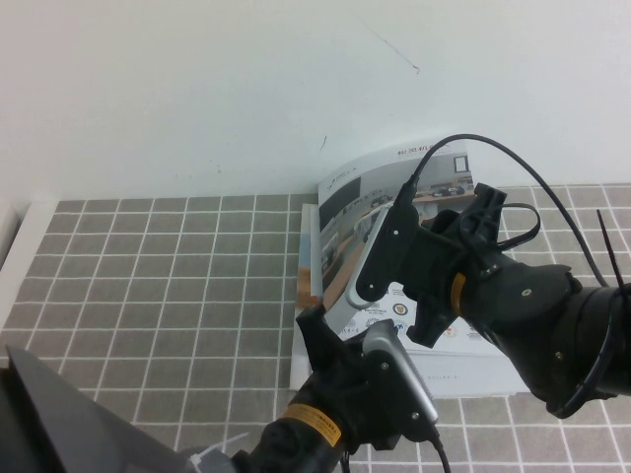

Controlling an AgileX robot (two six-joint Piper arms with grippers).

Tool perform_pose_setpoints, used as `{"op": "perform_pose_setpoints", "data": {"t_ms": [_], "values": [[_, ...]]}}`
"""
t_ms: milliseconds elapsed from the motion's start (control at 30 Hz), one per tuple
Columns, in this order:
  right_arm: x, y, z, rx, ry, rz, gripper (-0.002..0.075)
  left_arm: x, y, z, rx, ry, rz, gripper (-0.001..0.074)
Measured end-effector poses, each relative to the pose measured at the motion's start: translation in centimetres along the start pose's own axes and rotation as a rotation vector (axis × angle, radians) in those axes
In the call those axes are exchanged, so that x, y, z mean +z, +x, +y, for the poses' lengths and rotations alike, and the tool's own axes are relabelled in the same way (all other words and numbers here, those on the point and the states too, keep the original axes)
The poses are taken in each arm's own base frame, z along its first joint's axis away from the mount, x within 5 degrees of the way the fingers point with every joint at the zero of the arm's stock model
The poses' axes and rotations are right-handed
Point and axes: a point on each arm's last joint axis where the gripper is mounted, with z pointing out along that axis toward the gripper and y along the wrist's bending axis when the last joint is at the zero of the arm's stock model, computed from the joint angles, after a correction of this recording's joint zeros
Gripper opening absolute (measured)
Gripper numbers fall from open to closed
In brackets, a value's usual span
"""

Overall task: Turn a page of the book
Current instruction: Open the closed book

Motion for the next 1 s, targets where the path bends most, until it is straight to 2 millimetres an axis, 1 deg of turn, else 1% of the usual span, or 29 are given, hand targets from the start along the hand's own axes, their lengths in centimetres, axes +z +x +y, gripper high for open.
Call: {"op": "perform_pose_setpoints", "data": {"t_ms": [67, 300, 600, 700, 833, 900, 1000], "values": [[0.0, 0.0, 0.0, 0.0, 0.0, 0.0, 0.0343, 0.3, 0.2, 0.1, -0.002, -0.017, 0.004, -0.0002], [0.0, 0.0, 0.0, 0.007, 0.0, 0.0, 0.0343, 1.0, 1.5, 1.4, -0.036, -0.068, 0.038, -0.0002], [0.0, 0.0, -0.1, 0.012, 0.005, 0.002, 0.0344, 1.2, 2.0, 2.0, -0.096, -0.073, 0.04, -0.0002], [-0.2, 0.0, -0.4, -0.018, 0.028, 0.009, 0.036, 1.2, 2.0, 2.0, -0.105, -0.071, 0.037, -0.0002], [-1.3, -0.2, -1.6, -0.033, 0.07, -0.004, 0.0418, 1.2, 2.1, 2.1, -0.114, -0.074, 0.036, -0.0002], [-2.1, -0.5, -2.4, -0.014, 0.089, -0.021, 0.0442, 1.2, 2.1, 2.1, -0.114, -0.075, 0.037, -0.0002], [-3.8, -0.8, -3.8, 0.053, 0.115, -0.042, 0.046, 1.2, 2.1, 2.1, -0.117, -0.076, 0.037, -0.0002]]}}
